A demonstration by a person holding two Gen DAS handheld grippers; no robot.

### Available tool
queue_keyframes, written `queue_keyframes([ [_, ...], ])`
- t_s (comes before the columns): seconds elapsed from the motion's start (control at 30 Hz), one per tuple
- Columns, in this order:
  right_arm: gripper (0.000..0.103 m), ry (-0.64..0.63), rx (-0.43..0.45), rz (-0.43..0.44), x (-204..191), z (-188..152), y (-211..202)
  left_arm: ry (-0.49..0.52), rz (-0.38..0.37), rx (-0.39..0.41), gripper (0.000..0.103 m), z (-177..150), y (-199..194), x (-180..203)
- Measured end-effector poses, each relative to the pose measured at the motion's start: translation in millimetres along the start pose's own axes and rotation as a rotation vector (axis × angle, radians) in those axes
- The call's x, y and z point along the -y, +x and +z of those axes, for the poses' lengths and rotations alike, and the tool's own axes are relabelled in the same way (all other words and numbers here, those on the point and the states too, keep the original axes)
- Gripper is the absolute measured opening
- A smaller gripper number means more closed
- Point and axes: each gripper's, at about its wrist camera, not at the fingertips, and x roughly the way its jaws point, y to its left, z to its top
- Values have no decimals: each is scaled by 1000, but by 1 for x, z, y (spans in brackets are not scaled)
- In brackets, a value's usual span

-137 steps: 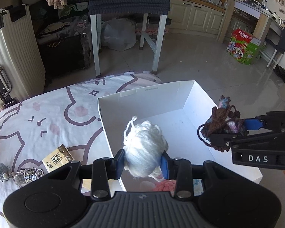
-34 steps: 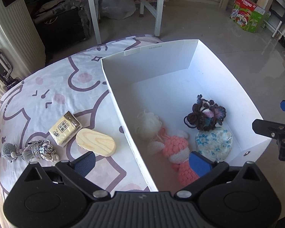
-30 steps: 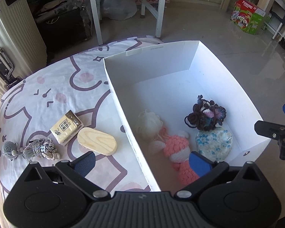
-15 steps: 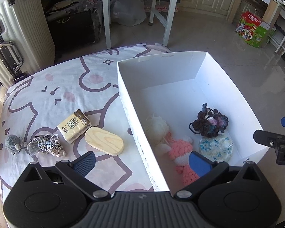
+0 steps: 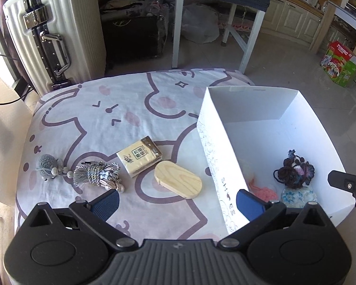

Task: Organize objects
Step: 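Withdraw both tools from the box back over the remaining toys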

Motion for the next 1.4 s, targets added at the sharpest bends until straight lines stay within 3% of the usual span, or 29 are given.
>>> queue_keyframes([
  [0.73, 103, -56, 9, 106, -92, 26, 24, -143, 99, 46, 103, -1, -13, -96],
  [1.4, 103, -41, 57, 172, -123, 35, 36, -157, 116, 104, 103, 2, -12, -141],
])
